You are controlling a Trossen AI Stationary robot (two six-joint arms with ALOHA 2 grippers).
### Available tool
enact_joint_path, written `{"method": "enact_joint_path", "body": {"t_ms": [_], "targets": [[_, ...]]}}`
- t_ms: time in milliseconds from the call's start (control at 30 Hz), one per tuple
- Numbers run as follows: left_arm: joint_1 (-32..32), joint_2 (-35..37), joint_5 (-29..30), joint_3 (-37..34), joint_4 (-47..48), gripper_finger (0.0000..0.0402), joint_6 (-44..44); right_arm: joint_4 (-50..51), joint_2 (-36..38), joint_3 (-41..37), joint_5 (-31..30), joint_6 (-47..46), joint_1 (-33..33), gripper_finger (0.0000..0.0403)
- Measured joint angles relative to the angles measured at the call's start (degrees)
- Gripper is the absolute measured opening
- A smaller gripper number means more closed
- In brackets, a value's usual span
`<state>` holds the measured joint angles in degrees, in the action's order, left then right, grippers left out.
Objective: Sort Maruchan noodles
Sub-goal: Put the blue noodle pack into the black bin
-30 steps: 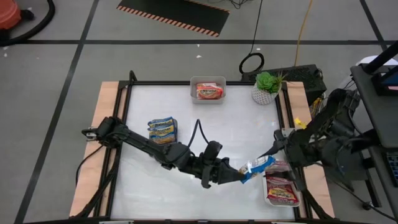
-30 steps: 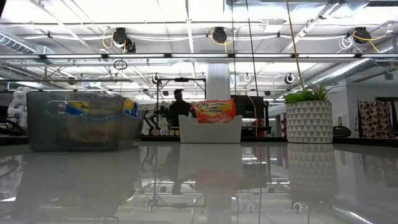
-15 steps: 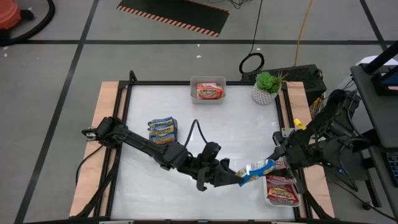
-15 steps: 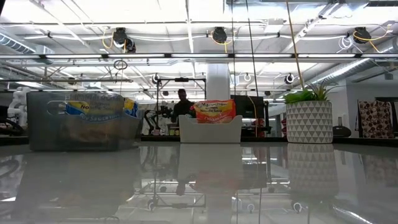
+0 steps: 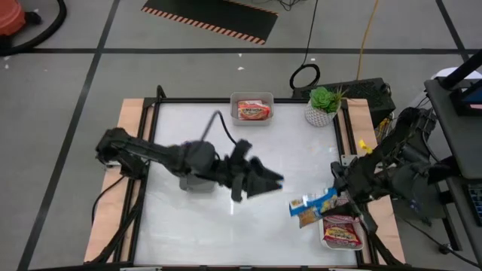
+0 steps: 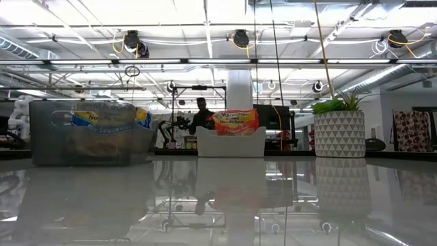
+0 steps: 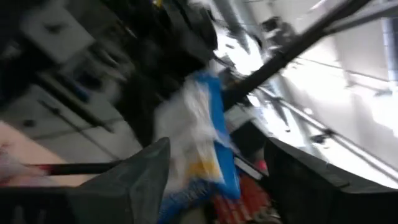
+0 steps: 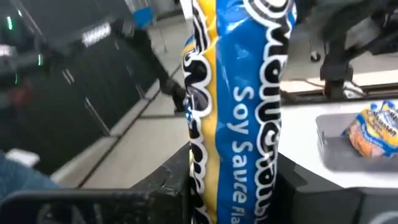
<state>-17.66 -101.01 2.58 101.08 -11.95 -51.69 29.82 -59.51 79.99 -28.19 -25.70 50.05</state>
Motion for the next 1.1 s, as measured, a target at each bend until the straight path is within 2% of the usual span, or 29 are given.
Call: {"method": "enact_joint_path", "body": {"t_ms": [100,267,467,600,900,1000,1100], "targets": [[1.72,3.44,0.49,0.00,8.05,0.0280,0.70,2.72,-0.39,0.00,2.78,-1.42,-0.68,0.0105],[5.14,6.22,0.42,0.02,14.78,0.0284,0.56,8.81,-1.75,0.00,5.96,-7.54,-2.72,0.0111],[7.54,5.48,-0.87,-0.02,27.30,0.0285,-0.47,16.48,-5.62,0.00,15.47,-14.51,-6.76,0.0113],[7.42,3.25,-1.50,-0.07,28.94,0.0285,2.71,18.84,-8.75,0.00,21.64,-15.66,-10.45,0.0110],[7.05,-0.11,-1.52,-0.04,28.60,0.0285,8.17,20.56,-14.67,0.00,40.27,-15.75,-19.11,0.0115],[6.98,-0.09,-1.52,-0.04,28.61,0.0285,9.72,22.44,-15.28,0.00,43.38,-15.31,-20.76,0.0113],[6.98,-0.09,-1.51,-0.04,30.91,0.0285,10.90,25.46,-15.17,0.00,43.70,-14.53,-21.84,0.0114]]}}
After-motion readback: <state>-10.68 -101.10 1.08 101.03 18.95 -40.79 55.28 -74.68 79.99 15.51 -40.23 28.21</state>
